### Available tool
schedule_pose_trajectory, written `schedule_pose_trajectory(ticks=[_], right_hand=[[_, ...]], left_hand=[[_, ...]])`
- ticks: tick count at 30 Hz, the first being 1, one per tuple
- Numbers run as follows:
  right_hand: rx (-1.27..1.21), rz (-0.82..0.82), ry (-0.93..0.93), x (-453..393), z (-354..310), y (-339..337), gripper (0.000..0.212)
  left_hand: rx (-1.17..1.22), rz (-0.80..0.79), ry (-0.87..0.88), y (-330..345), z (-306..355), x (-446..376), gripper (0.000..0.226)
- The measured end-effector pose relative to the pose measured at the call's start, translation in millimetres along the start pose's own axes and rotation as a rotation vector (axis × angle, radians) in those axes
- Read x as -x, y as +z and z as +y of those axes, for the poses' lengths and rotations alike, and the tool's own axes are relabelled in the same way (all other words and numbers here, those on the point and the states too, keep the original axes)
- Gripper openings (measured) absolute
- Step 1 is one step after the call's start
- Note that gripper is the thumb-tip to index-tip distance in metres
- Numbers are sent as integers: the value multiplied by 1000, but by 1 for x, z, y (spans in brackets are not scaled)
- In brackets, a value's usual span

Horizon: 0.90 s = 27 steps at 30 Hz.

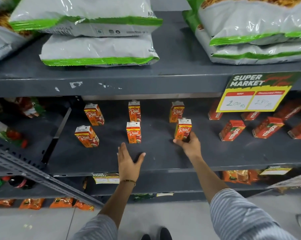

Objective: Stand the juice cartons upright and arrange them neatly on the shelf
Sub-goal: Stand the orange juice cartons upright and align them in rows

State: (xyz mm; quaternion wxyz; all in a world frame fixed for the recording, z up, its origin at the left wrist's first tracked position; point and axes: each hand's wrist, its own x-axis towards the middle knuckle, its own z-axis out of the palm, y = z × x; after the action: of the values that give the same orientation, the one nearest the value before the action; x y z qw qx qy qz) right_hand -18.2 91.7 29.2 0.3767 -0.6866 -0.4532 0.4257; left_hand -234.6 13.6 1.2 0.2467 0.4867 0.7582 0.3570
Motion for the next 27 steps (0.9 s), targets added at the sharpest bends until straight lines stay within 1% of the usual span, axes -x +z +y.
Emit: schedule_pose_trajectory(ticks=[1, 3, 7, 11, 16, 21, 27], right_hand=[[7, 30, 12, 0, -3, 5, 63], [15, 88, 42, 0, -8, 13, 64], [64, 188, 50, 1, -12, 22, 56], [104, 175, 43, 3, -9, 26, 57], [72, 177, 40, 6, -8, 24, 59], [106, 191, 37, 7, -7, 24, 52], [144, 165, 27, 7, -8, 26, 53]], left_hand=[[52, 21, -57, -1, 5, -7, 96], [77, 39, -113, -3, 12, -21, 98], [-18, 100, -120, -1, 24, -34, 89], [-75, 132, -168, 4, 32, -40, 81], [-133, 172, -203, 9, 36, -46, 76], [-136, 187, -233, 11, 38, -49, 68], [-142, 181, -231, 10, 38, -47, 67]])
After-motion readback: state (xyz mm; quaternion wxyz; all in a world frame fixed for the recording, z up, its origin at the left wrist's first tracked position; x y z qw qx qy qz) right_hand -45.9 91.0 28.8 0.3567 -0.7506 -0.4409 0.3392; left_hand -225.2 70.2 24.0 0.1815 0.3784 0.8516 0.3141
